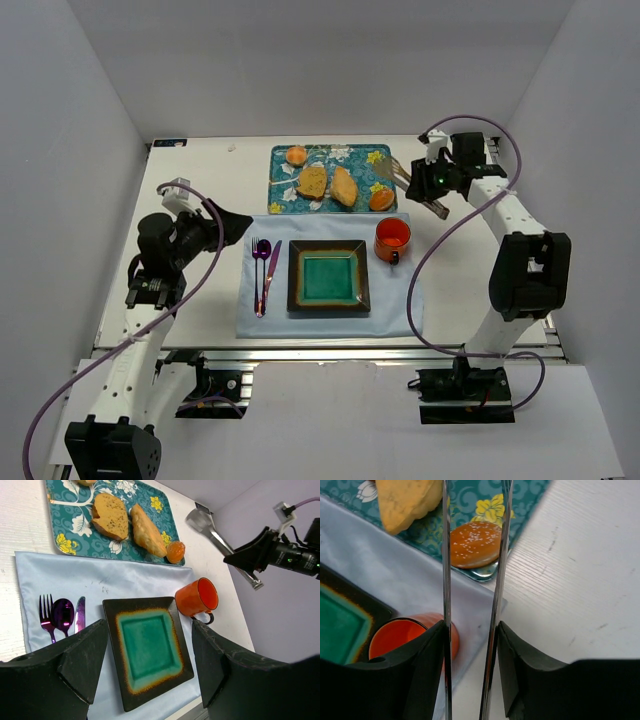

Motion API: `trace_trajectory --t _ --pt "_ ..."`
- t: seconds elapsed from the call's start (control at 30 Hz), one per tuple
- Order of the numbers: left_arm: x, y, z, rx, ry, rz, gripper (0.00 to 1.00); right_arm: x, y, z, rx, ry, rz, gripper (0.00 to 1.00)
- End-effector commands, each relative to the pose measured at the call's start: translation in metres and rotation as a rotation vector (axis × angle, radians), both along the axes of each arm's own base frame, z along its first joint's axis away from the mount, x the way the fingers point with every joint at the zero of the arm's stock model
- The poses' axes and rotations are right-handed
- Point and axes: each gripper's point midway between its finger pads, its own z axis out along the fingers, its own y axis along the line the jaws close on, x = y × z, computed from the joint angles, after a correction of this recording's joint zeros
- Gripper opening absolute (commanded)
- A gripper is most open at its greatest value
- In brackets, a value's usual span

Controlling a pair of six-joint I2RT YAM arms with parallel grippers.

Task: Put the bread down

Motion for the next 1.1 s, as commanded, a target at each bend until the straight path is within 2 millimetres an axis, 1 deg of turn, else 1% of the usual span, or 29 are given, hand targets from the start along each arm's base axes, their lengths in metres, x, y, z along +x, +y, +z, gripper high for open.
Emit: trace_trajectory --t 0.0,0.03,0.2,0.23,0.27,0.33,0.37,0.4,0.5,0.7,0.77,0.9,0.93,1.0,1.07 --pt "-0.003 0.003 0.020 0.010 -0.052 0.013 0.77 0.005 0.007 0.004 0.034 0.025 0.011 0.50" --pt "-0.004 0.003 0.019 0.010 -0.050 0.014 0.77 0.006 0.006 0.002 0.033 0.031 0.014 0.50" --pt "-0.005 0.003 0.017 0.007 -0.045 0.018 0.77 0.013 0.006 0.006 0.019 0.030 0.030 0.51" --pt "-0.005 0.004 0.017 0.006 -0.046 0.018 0.77 0.014 0.006 0.004 0.014 0.037 0.033 0.52" --pt "-0.004 0.003 0.017 0.006 -0.045 0.017 0.77 0.018 0.006 0.008 0.011 0.028 0.037 0.52" --pt "-0.003 0.003 0.017 0.008 -0.044 0.016 0.77 0.018 0.007 0.003 -0.014 0.038 0.058 0.54" --pt "-0.003 0.003 0.017 0.007 -0.044 0.016 0.77 0.020 0.008 0.006 -0.024 0.028 0.069 0.55" --pt "-0.002 0.003 0.017 0.008 -0.044 0.015 0.77 0.019 0.009 0.001 -0.045 0.041 0.085 0.56" --pt "-0.002 0.003 0.017 0.010 -0.042 0.011 0.77 0.016 0.011 -0.001 -0.049 0.068 0.110 0.58" --pt "-0.002 0.004 0.016 0.012 -0.041 0.017 0.77 0.011 0.009 -0.003 -0.090 0.072 0.167 0.59" --pt "-0.002 0.004 0.015 0.011 -0.041 0.017 0.77 0.012 0.007 0.000 -0.113 0.052 0.197 0.60" --pt "-0.002 0.002 0.012 0.009 -0.035 0.012 0.77 0.018 0.003 0.013 -0.182 -0.029 0.295 0.60" --pt "-0.002 0.003 0.012 0.010 -0.034 0.011 0.77 0.023 0.002 0.022 -0.198 -0.061 0.312 0.60" --pt "-0.001 0.003 0.013 0.011 -0.037 0.012 0.77 0.025 0.001 0.023 -0.231 -0.079 0.360 0.60" --pt "-0.002 0.003 0.013 0.016 -0.037 0.013 0.77 0.027 -0.001 0.030 -0.278 -0.118 0.421 0.60"
